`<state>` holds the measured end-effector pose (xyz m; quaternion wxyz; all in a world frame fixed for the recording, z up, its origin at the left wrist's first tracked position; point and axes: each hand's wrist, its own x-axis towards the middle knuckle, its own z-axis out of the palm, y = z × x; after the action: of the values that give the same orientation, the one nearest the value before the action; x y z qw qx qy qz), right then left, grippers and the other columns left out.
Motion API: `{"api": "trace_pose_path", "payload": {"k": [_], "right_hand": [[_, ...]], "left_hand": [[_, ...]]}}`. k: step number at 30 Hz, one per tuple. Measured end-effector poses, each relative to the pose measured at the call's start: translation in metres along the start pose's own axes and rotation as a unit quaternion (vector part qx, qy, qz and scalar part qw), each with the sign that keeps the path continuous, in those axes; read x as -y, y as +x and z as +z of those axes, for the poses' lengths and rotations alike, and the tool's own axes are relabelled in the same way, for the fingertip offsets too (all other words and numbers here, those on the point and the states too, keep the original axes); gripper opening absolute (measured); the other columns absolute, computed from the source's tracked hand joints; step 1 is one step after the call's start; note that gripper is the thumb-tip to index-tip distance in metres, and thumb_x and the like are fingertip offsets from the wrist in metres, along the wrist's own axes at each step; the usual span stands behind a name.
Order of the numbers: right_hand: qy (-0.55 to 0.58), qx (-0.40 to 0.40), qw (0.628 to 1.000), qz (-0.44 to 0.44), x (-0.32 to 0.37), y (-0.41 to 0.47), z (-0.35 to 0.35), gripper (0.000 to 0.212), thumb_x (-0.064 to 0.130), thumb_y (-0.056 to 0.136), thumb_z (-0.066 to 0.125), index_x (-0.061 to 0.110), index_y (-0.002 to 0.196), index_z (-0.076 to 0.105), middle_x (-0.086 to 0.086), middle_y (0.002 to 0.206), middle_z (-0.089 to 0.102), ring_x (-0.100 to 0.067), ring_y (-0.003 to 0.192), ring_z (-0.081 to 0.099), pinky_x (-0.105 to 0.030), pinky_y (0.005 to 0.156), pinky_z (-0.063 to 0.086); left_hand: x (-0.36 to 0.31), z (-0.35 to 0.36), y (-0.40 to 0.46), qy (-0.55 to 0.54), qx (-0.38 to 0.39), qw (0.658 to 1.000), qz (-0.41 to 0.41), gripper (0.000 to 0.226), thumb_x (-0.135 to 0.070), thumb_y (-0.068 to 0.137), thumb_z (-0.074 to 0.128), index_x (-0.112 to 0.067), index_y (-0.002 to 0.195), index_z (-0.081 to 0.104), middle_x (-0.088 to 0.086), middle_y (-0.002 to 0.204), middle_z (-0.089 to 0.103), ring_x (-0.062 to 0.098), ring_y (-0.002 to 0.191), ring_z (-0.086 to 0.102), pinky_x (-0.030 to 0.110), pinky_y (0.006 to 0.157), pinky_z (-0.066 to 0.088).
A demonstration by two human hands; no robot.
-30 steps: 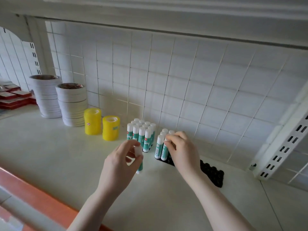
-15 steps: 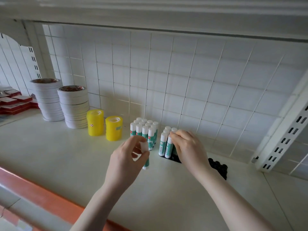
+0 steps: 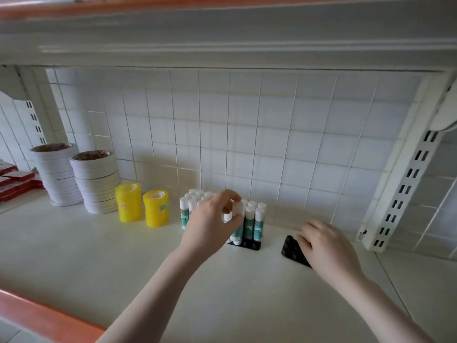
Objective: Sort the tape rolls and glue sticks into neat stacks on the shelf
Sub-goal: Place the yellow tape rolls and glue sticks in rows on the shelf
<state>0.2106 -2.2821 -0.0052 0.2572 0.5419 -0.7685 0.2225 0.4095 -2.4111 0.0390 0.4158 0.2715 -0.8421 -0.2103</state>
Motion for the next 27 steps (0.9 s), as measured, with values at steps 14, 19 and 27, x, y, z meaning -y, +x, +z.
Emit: {"api": "trace_pose_path", "payload": {"k": [14, 19, 27], "right_hand": [[0.061, 0.076, 0.990, 0.098, -0.013, -0.019, -0.004, 0.015, 0.023, 0.089, 0.057, 0.022, 0.097, 0.070, 0.003, 0.090, 0.063, -0.023, 0.081, 0.059, -0.029, 0.064, 0.039], [0.081, 0.080, 0.986, 0.125, -0.012, -0.019, -0.009, 0.014, 0.019, 0.087, 0.060, 0.019, 0.096, 0.071, 0.001, 0.089, 0.065, -0.026, 0.081, 0.060, -0.032, 0.064, 0.043], [0.081, 0.071, 0.985, 0.136, -0.017, -0.019, -0.010, 0.013, 0.015, 0.085, 0.063, 0.018, 0.094, 0.072, 0.001, 0.089, 0.066, -0.026, 0.079, 0.061, -0.028, 0.060, 0.034]], "left_hand": [[0.014, 0.043, 0.013, 0.082, -0.008, 0.995, 0.056, 0.020, -0.014, 0.071, 0.075, -0.017, 0.089, 0.065, -0.010, 0.078, 0.062, 0.018, 0.079, 0.055, 0.019, 0.069, 0.031], [0.018, 0.047, 0.011, 0.108, -0.018, 0.991, 0.073, 0.017, -0.015, 0.069, 0.073, -0.018, 0.084, 0.067, -0.008, 0.083, 0.065, 0.020, 0.081, 0.057, 0.014, 0.071, 0.024], [0.031, 0.052, 0.008, 0.167, -0.055, 0.975, 0.139, 0.020, -0.031, 0.079, 0.058, -0.019, 0.088, 0.072, -0.008, 0.084, 0.063, 0.018, 0.078, 0.053, 0.027, 0.070, 0.041]]}}
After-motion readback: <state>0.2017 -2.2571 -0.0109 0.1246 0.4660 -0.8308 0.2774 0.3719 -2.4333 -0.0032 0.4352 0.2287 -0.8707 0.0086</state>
